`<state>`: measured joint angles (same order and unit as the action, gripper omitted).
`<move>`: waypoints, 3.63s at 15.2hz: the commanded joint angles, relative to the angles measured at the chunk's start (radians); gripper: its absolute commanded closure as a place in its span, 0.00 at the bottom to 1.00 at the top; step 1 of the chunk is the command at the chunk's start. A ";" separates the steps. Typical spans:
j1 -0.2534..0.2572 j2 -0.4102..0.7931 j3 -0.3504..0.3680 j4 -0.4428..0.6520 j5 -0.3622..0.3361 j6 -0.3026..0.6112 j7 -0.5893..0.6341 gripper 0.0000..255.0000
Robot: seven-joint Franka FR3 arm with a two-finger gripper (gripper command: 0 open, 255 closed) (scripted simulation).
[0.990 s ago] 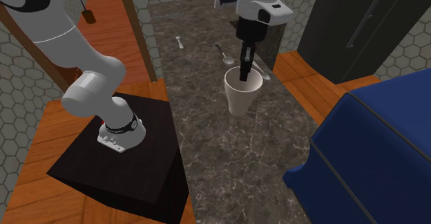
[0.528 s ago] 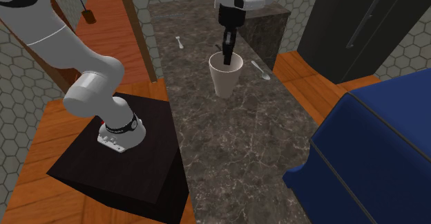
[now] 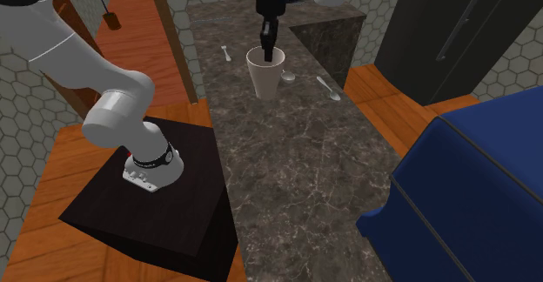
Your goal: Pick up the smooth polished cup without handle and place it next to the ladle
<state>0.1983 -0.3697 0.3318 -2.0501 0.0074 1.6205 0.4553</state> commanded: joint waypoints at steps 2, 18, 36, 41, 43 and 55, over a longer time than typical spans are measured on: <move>0.028 -0.019 0.045 -0.005 0.027 -0.016 0.066 1.00; 0.145 0.076 0.347 0.140 0.114 -0.063 0.481 1.00; 0.179 0.185 0.479 0.068 0.089 0.102 0.647 1.00; 0.180 0.197 0.488 0.010 0.084 0.169 0.655 1.00; 0.180 0.204 0.493 -0.012 0.080 0.196 0.659 1.00; 0.179 0.275 0.521 -0.124 0.036 0.359 0.701 1.00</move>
<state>0.3781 -0.1015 0.8511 -2.1653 0.0483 1.9650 1.1528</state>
